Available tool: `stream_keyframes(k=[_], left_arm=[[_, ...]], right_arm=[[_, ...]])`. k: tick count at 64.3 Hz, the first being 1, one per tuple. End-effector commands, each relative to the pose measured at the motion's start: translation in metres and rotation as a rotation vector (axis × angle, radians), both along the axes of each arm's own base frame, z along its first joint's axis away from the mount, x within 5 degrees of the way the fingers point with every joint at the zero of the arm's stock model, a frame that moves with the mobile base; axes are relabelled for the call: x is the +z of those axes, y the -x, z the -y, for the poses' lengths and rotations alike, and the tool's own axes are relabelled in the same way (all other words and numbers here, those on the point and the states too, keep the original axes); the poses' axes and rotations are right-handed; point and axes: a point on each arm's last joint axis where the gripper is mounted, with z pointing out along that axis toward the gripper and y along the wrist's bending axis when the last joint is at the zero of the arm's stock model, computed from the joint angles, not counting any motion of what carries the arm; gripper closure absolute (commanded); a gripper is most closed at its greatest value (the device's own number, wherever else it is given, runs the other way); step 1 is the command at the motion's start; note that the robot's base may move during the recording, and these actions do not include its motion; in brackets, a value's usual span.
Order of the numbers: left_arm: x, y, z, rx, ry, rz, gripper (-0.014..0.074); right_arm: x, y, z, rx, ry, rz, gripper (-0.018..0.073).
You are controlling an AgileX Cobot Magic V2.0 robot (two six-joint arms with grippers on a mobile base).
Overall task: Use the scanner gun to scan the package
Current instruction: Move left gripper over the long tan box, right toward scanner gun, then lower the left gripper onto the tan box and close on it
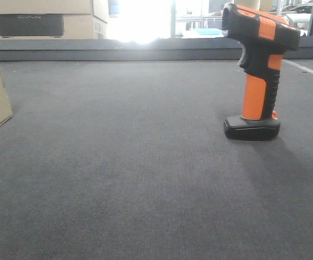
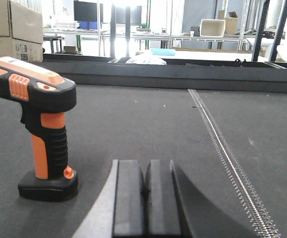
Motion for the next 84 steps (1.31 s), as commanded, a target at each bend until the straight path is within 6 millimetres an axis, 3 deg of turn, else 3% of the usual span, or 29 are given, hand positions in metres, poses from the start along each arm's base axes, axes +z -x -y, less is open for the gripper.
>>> stream_keyframes(k=[1, 18, 25, 31, 38, 47, 54, 58, 65, 70, 74, 84], left_arm=[[0.003, 0.001, 0.000, -0.004, 0.010, 0.029, 0.0708], [0.009, 0.001, 0.000, 0.001, 0.019, 0.094, 0.0708], [0.017, 0.003, -0.003, 0.009, 0.141, 0.193, 0.0708], [0.023, 0.005, -0.006, 0.021, 0.207, 0.263, 0.0708], [0.058, 0.014, -0.003, -0.009, 0.199, 0.299, 0.0703], [0.107, 0.028, 0.004, -0.056, 0.130, 0.220, 0.0551], [0.138, 0.031, 0.007, -0.076, 0.100, 0.116, 0.0331], [0.154, 0.031, 0.008, -0.088, 0.097, 0.064, 0.0228], [0.173, 0.024, 0.010, -0.100, 0.094, -0.018, 0.0124], [0.181, 0.013, 0.010, -0.108, 0.095, -0.112, 0.0056], [0.188, 0.003, 0.010, -0.110, 0.084, -0.214, -0.0015], [0.205, -0.028, 0.009, -0.117, 0.056, -0.436, -0.0003]], right_arm=[[0.004, 0.000, 0.001, -0.008, -0.003, 0.037, 0.0721], [0.006, 0.001, 0.001, -0.014, -0.005, 0.068, 0.0721], [0.011, 0.001, 0.002, -0.023, -0.012, 0.117, 0.0721], [0.041, 0.008, 0.002, -0.018, -0.016, 0.185, 0.0721], [0.079, 0.022, 0.000, 0.011, -0.012, 0.199, 0.0721], [0.122, 0.026, -0.003, 0.043, 0.001, 0.121, 0.0714], [0.145, 0.020, -0.004, 0.059, 0.000, 0.068, 0.0543], [0.154, 0.014, -0.005, 0.060, -0.001, 0.059, 0.0369], [0.160, 0.003, -0.005, 0.060, -0.001, 0.025, 0.0106], [0.159, -0.003, -0.006, 0.062, -0.002, -0.004, -0.0015], [0.158, -0.009, -0.006, 0.060, 0.000, -0.020, -0.0009], [0.156, -0.016, -0.007, 0.063, -0.003, -0.045, -0.0009]])
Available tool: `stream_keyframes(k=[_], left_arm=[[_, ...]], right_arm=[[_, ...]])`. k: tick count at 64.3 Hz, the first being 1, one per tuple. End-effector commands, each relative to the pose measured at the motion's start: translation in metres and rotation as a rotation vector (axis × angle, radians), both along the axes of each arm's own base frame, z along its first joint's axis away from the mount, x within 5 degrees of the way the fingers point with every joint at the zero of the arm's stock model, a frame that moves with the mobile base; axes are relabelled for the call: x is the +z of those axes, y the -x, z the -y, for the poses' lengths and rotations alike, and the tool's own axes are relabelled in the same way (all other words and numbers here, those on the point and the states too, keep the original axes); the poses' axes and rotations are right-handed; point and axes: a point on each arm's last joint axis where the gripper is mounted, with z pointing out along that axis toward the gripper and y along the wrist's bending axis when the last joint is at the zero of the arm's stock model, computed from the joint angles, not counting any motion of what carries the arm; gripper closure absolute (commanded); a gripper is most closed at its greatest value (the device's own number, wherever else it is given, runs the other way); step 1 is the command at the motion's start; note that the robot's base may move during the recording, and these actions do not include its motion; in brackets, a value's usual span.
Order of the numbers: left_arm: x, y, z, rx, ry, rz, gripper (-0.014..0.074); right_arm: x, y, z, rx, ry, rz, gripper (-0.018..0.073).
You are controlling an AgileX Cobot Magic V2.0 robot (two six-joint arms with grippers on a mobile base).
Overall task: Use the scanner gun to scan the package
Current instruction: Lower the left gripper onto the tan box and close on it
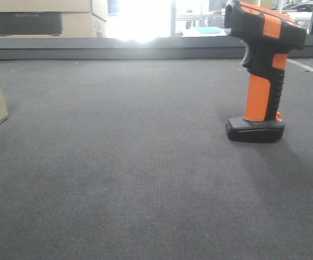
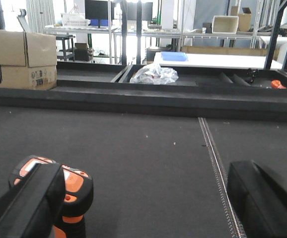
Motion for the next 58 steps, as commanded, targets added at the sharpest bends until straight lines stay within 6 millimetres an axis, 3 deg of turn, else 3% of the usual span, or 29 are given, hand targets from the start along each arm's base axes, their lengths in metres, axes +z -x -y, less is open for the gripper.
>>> stream_keyframes(k=[1, 14, 18, 26, 37, 58], left_arm=[[0.010, -0.016, 0.000, -0.012, -0.015, -0.108, -0.0003], [0.027, -0.067, -0.007, 0.014, -0.061, -0.416, -0.0003], [0.029, -0.096, -0.010, 0.020, -0.075, -0.530, -0.0003], [0.026, -0.144, -0.016, 0.034, -0.065, -0.598, -0.0003], [0.000, -0.191, -0.035, 0.081, -0.040, -0.714, -0.0003], [-0.056, -0.240, -0.047, 0.049, -0.038, -0.906, -0.0003]], right_arm=[[0.003, -0.003, 0.000, -0.001, -0.003, 0.009, -0.0009], [0.003, -0.003, -0.004, 0.047, -0.004, 0.010, -0.0009], [0.003, -0.002, -0.004, 0.058, -0.004, 0.010, -0.0009], [0.003, -0.002, -0.005, 0.073, -0.004, 0.010, -0.0009], [0.003, -0.002, -0.007, 0.091, -0.004, 0.010, -0.0009], [0.003, -0.002, -0.007, 0.093, -0.004, 0.010, -0.0009]])
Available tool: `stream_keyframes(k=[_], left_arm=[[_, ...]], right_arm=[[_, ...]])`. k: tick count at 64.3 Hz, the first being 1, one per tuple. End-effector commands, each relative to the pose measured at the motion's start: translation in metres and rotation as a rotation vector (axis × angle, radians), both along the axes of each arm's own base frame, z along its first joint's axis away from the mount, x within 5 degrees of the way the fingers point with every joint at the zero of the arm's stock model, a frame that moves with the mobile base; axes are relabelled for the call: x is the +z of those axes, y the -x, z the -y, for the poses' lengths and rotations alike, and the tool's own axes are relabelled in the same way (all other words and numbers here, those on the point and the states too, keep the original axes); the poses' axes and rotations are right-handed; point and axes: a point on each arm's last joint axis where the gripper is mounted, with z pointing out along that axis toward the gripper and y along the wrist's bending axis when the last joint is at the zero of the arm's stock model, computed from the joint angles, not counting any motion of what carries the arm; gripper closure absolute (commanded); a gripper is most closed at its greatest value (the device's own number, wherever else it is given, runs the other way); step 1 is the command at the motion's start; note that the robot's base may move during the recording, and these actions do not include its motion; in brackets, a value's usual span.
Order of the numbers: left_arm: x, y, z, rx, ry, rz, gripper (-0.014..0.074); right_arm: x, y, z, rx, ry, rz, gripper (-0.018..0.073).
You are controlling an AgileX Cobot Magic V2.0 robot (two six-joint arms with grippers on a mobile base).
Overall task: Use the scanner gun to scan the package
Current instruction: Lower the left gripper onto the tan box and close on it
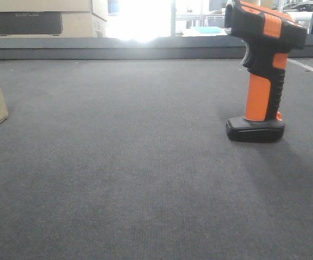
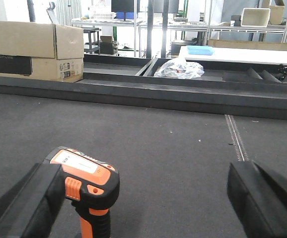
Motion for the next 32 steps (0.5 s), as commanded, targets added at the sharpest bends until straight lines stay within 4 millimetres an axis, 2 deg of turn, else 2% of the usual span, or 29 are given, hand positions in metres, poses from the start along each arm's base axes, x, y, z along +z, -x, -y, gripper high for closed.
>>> stream_keyframes(k=[1, 32], left_arm=[[-0.008, -0.008, 0.000, -0.010, 0.014, -0.020, -0.0003], [-0.031, -0.023, -0.001, -0.085, 0.009, -0.088, -0.0003]], right_arm=[[0.004, 0.000, 0.000, 0.003, -0.006, 0.021, -0.0009], [0.004, 0.000, 0.000, 0.002, -0.006, 0.023, -0.0009]])
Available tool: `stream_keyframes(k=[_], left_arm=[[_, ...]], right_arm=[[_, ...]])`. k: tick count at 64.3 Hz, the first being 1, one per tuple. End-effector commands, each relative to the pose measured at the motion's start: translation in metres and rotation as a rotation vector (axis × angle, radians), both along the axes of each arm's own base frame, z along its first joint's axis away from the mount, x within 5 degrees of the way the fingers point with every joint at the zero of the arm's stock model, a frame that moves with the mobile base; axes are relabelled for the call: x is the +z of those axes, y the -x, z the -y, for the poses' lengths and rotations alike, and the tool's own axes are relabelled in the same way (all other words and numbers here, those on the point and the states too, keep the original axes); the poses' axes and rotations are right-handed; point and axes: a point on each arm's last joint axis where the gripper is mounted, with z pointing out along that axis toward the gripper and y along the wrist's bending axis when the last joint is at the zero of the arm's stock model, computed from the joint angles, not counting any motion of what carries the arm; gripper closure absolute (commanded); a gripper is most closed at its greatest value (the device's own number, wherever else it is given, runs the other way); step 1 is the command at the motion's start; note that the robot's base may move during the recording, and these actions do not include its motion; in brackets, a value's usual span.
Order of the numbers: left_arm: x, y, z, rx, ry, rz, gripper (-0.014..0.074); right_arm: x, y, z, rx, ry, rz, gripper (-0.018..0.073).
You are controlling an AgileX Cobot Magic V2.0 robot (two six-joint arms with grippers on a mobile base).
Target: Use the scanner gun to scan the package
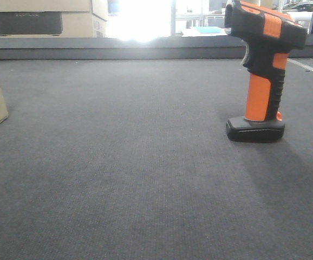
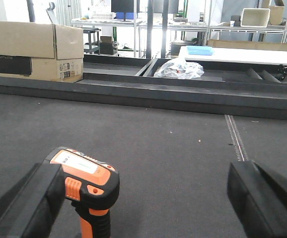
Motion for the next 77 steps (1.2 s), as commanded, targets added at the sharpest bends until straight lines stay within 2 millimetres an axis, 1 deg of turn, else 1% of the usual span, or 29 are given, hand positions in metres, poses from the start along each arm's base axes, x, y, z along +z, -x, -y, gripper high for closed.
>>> stream_keyframes(k=[1, 12, 17, 21, 30, 40, 47, 51, 61, 69, 77], left_arm=[[-0.001, -0.002, 0.001, -0.006, 0.010, 0.002, -0.0003], [-0.002, -0.003, 0.001, -0.006, 0.011, -0.002, -0.0001], [-0.007, -0.005, 0.001, -0.006, 0.013, -0.017, 0.0035], [-0.012, -0.004, 0.001, -0.006, 0.016, -0.036, 0.0092], [-0.016, -0.003, 0.001, -0.006, 0.017, -0.047, 0.0281], [-0.016, -0.003, 0.001, -0.006, 0.017, -0.047, 0.0538], [-0.013, -0.002, 0.001, -0.006, 0.016, -0.039, 0.0700], [-0.009, 0.000, 0.001, -0.006, 0.014, -0.027, 0.0708], [0.012, 0.012, 0.007, 0.005, 0.047, 0.041, 0.0707], [0.032, 0.024, 0.021, 0.004, 0.186, 0.119, 0.0707], [0.043, 0.028, 0.033, 0.000, 0.323, 0.162, 0.0707]], right_arm=[[0.004, 0.000, 0.000, 0.002, -0.006, 0.023, -0.0009], [0.005, 0.000, 0.000, 0.001, -0.007, 0.027, -0.0009], [0.005, 0.000, 0.000, 0.001, -0.007, 0.027, -0.0009], [0.005, 0.000, 0.000, 0.001, -0.008, 0.029, -0.0009], [0.005, 0.000, 0.000, 0.001, -0.008, 0.029, -0.0009], [0.005, 0.000, 0.000, 0.000, -0.009, 0.033, -0.0009], [0.005, 0.000, 0.000, -0.001, -0.009, 0.036, -0.0009], [0.006, 0.000, 0.000, -0.002, -0.011, 0.043, -0.0009], [0.006, -0.001, 0.000, -0.002, -0.010, 0.040, -0.0009], [0.005, -0.002, 0.000, -0.002, -0.009, 0.035, -0.0009], [0.004, -0.002, -0.001, 0.007, -0.020, 0.016, -0.0009]])
